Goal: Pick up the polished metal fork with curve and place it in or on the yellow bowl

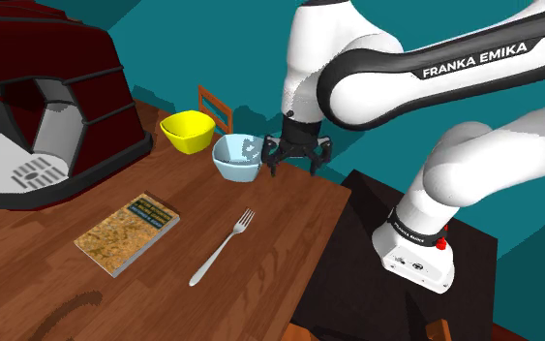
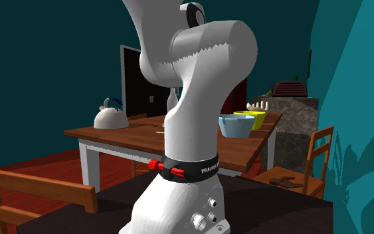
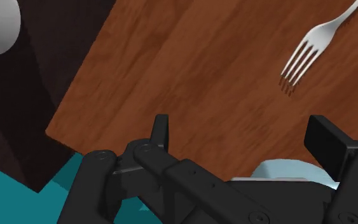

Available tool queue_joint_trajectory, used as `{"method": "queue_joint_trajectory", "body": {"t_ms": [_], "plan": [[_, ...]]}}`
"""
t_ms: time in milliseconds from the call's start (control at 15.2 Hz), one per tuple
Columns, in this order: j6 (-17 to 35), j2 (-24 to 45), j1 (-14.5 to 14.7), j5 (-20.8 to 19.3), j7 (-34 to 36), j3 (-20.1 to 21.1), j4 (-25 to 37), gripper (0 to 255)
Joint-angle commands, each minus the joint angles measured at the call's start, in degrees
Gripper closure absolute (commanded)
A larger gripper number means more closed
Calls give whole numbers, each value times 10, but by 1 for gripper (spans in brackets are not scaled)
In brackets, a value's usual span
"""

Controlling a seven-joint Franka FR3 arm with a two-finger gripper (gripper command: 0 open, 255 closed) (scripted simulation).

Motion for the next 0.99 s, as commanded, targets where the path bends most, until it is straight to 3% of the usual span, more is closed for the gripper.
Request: {"method": "queue_joint_trajectory", "body": {"t_ms": [0, 264, 396, 528, 660, 726, 792, 858, 924], "plan": [[40, 34, -15, 19, 71, 50, 3, 0], [115, 125, -80, 22, 212, 158, 37, 0], [153, 177, -132, 3, 291, 222, 60, 0], [190, 235, -204, -37, 380, 300, 85, 0], [225, 306, -319, -116, 495, 414, 113, 0], [240, 356, -443, -188, 574, 534, 128, 0], [244, 325, -603, -145, 568, 696, 147, 0], [244, 317, -619, -133, 565, 713, 150, 0], [247, 293, -620, -95, 538, 716, 150, 0]]}}
